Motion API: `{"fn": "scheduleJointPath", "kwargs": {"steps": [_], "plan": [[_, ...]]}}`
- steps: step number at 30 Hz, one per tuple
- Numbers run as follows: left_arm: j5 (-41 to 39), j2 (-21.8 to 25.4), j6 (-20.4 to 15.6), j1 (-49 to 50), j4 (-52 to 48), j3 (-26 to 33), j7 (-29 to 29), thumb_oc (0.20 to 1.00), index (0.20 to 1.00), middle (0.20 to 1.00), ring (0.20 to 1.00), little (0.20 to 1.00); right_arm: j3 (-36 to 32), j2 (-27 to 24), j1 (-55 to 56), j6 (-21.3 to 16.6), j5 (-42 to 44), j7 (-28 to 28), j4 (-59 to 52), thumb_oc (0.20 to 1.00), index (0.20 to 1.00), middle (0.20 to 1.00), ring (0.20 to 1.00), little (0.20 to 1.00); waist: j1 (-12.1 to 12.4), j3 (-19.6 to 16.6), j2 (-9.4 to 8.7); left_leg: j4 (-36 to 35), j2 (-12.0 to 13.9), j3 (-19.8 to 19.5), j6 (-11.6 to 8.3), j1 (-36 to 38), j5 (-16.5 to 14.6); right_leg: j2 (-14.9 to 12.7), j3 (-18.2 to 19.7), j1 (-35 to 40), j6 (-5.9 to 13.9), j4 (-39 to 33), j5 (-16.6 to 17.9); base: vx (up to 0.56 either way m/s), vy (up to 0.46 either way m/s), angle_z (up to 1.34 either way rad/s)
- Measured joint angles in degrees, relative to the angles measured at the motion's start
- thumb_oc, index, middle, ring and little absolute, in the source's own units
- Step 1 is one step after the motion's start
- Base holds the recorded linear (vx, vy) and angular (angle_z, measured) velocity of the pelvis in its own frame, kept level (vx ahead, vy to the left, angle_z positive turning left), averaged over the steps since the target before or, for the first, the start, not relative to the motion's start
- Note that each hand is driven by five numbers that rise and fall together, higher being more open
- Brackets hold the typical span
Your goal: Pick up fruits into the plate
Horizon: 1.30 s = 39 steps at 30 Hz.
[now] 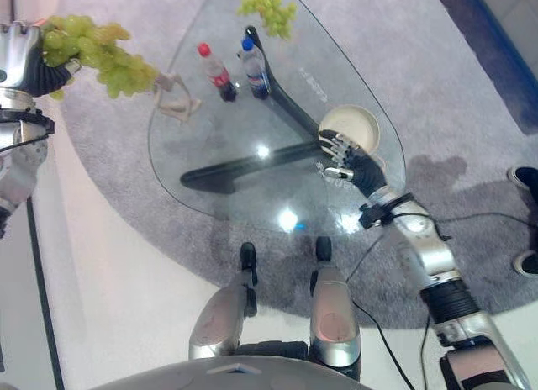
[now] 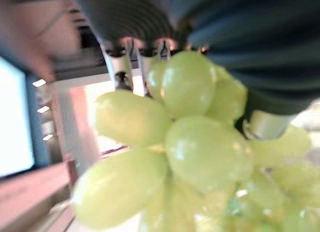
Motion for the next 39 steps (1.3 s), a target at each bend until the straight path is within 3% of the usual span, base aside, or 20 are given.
{"fn": "scheduleJointPath", "kwargs": {"steps": [1,3,7,14,18,27,39], "plan": [[1.1,0.8,-1.4,0.4,-1.1,0.0,-0.6,0.200,0.200,0.200,0.200,0.200,-0.2,-0.7,-0.5,0.4,-0.8,0.3,0.0,1.000,1.000,1.000,1.000,1.000,0.1,-0.9,0.02,-0.4,0.0,-0.1,0.00,0.6,0.0,0.0,-0.2,0.6,0.14,-0.4,0.1,0.14,-0.017,0.12],[3.7,0.9,-4.8,2.0,-3.9,-0.1,-2.2,0.200,0.200,0.200,0.200,0.200,-1.2,-1.8,-0.7,1.7,-1.4,1.3,-0.3,1.000,1.000,1.000,1.000,1.000,0.9,-6.2,0.35,-1.8,0.0,-0.3,-0.04,1.0,0.0,0.1,-1.0,1.8,0.21,-2.6,0.1,0.17,-0.024,0.15],[8.1,1.8,-12.1,3.2,-9.1,-1.7,-4.4,0.200,0.200,0.200,0.200,0.200,-1.3,-2.9,-1.3,5.4,-1.8,3.6,-0.8,1.000,1.000,1.000,1.000,1.000,1.9,-11.8,0.08,-4.1,-0.3,-0.9,-0.20,5.6,-0.2,0.0,-2.5,8.8,0.95,-8.1,0.6,0.11,-0.019,0.18],[12.4,7.3,-23.9,1.4,-18.0,-8.9,-5.7,0.200,0.200,0.200,0.200,0.200,2.5,-4.4,-2.7,14.0,1.9,8.9,-2.1,1.000,1.000,1.000,1.000,1.000,2.9,-17.2,-0.47,-4.1,-0.8,-1.9,-0.43,8.0,-0.8,-0.1,-4.4,14.5,1.20,-13.0,1.6,0.02,-0.009,0.14],[14.0,7.6,-30.0,-2.1,-23.3,-14.2,-5.7,0.200,0.200,0.200,0.200,0.200,5.9,-4.5,-2.8,18.4,6.5,11.6,-2.4,1.000,1.000,1.000,1.000,1.000,3.0,-19.6,-0.65,-4.2,-0.9,-2.0,-0.44,8.1,-1.0,-0.1,-4.6,15.2,1.29,-14.0,1.8,0.00,-0.003,0.04],[15.1,4.7,-35.1,-7.9,-26.7,-20.0,-5.6,0.200,0.200,0.200,0.200,0.200,10.5,-2.9,-2.9,24.8,10.8,12.6,-3.2,1.000,1.000,1.000,1.000,1.000,2.9,-22.4,-0.69,-4.2,-1.0,-2.4,-0.36,8.0,-0.9,-0.2,-5.2,15.5,1.25,-14.1,2.1,0.00,0.001,0.02],[15.1,0.3,-36.1,-9.3,-29.9,-20.4,-5.8,0.200,0.200,0.200,0.200,0.200,12.7,-1.2,-2.9,26.2,13.3,12.4,-4.6,1.000,1.000,1.000,1.000,1.000,3.0,-24.1,-0.82,-4.2,-1.1,-3.0,-0.28,7.9,-0.8,-0.3,-6.1,15.7,1.27,-14.2,2.1,0.00,0.001,0.03]]}}
